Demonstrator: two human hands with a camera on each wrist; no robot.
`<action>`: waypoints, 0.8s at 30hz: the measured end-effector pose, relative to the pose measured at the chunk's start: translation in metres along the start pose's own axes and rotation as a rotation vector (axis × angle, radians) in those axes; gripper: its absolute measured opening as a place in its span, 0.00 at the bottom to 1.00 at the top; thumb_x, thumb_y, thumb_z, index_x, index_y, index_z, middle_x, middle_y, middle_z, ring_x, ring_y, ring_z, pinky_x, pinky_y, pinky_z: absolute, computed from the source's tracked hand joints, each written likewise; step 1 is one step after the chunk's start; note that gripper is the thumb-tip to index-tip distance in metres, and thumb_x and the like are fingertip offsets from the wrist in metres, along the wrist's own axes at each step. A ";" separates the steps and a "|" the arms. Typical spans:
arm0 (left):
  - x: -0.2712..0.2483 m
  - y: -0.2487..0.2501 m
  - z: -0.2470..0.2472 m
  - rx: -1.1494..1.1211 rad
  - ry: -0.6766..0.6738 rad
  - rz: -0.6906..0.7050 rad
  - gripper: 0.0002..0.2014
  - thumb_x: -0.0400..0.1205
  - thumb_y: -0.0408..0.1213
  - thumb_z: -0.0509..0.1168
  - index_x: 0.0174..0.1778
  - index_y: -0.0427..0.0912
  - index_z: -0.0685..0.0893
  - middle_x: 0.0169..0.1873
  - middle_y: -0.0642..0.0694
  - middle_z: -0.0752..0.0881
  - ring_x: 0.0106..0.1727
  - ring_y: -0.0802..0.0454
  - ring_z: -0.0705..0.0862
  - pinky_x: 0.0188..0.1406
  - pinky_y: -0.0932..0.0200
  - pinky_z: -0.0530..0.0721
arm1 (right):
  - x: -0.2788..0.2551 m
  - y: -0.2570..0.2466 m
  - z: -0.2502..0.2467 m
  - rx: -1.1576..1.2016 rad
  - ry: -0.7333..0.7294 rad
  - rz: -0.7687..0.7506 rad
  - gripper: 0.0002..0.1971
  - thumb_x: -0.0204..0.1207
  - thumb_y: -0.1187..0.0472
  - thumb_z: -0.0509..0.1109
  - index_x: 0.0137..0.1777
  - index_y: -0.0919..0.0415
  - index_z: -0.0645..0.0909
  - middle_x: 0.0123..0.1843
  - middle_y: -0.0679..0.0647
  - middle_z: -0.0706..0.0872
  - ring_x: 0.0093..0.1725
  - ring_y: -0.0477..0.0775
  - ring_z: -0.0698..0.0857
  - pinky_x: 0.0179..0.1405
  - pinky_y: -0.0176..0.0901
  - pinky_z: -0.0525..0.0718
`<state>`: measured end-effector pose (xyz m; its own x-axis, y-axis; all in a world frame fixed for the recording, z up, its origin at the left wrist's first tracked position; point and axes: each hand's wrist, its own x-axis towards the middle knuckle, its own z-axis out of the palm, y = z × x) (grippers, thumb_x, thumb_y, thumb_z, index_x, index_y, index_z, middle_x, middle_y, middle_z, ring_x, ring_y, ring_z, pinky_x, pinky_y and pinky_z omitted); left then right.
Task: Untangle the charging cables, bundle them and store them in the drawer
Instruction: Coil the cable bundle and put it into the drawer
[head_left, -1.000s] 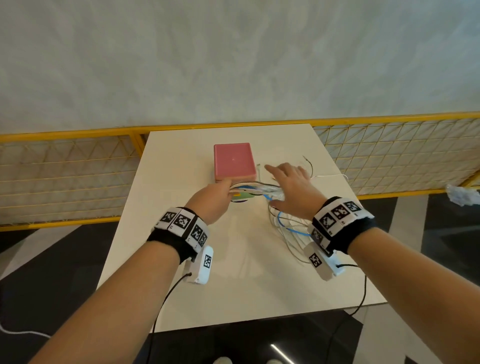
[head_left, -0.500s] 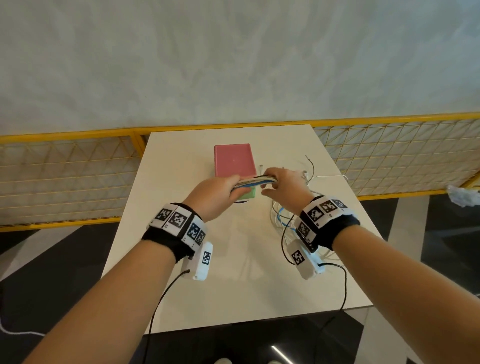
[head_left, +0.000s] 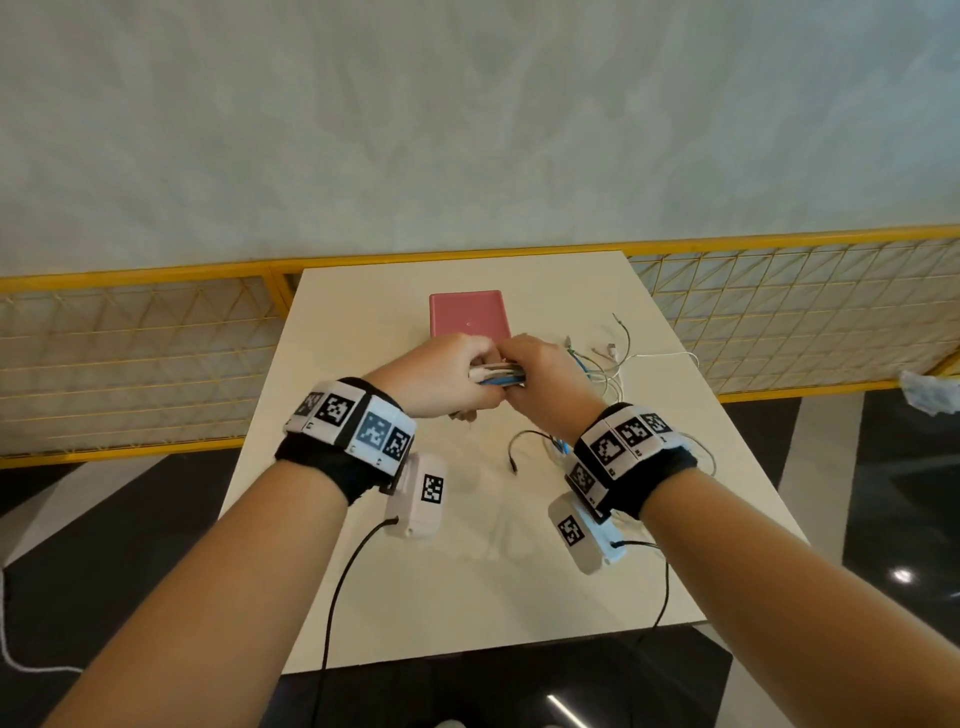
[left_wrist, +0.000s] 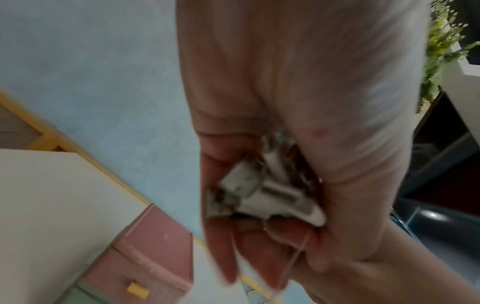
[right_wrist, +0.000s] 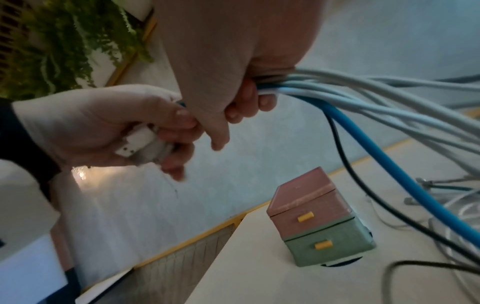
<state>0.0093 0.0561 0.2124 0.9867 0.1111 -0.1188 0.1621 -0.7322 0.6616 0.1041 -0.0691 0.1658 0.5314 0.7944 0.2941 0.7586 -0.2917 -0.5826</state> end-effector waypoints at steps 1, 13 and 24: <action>0.001 0.001 -0.001 0.001 0.045 0.014 0.08 0.76 0.35 0.72 0.49 0.42 0.82 0.40 0.43 0.89 0.28 0.56 0.85 0.24 0.67 0.79 | 0.000 0.000 0.001 0.012 0.012 0.030 0.06 0.67 0.74 0.65 0.42 0.66 0.80 0.36 0.54 0.79 0.37 0.54 0.75 0.36 0.43 0.68; 0.006 0.019 0.012 0.050 0.350 0.316 0.12 0.78 0.50 0.72 0.42 0.44 0.85 0.40 0.51 0.82 0.42 0.58 0.80 0.40 0.68 0.75 | -0.012 -0.011 0.017 0.316 0.168 0.327 0.10 0.70 0.72 0.59 0.43 0.60 0.79 0.38 0.55 0.85 0.39 0.53 0.82 0.33 0.46 0.77; 0.004 0.023 0.018 -0.487 0.438 0.303 0.21 0.91 0.46 0.47 0.62 0.46 0.85 0.59 0.45 0.85 0.60 0.50 0.84 0.62 0.49 0.84 | -0.018 -0.019 -0.006 0.539 0.290 0.390 0.13 0.81 0.63 0.62 0.33 0.62 0.74 0.23 0.48 0.68 0.17 0.41 0.65 0.17 0.28 0.60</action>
<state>0.0166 0.0271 0.2138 0.8873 0.2847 0.3629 -0.2332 -0.4018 0.8855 0.0828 -0.0814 0.1762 0.8606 0.4914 0.1338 0.2415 -0.1625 -0.9567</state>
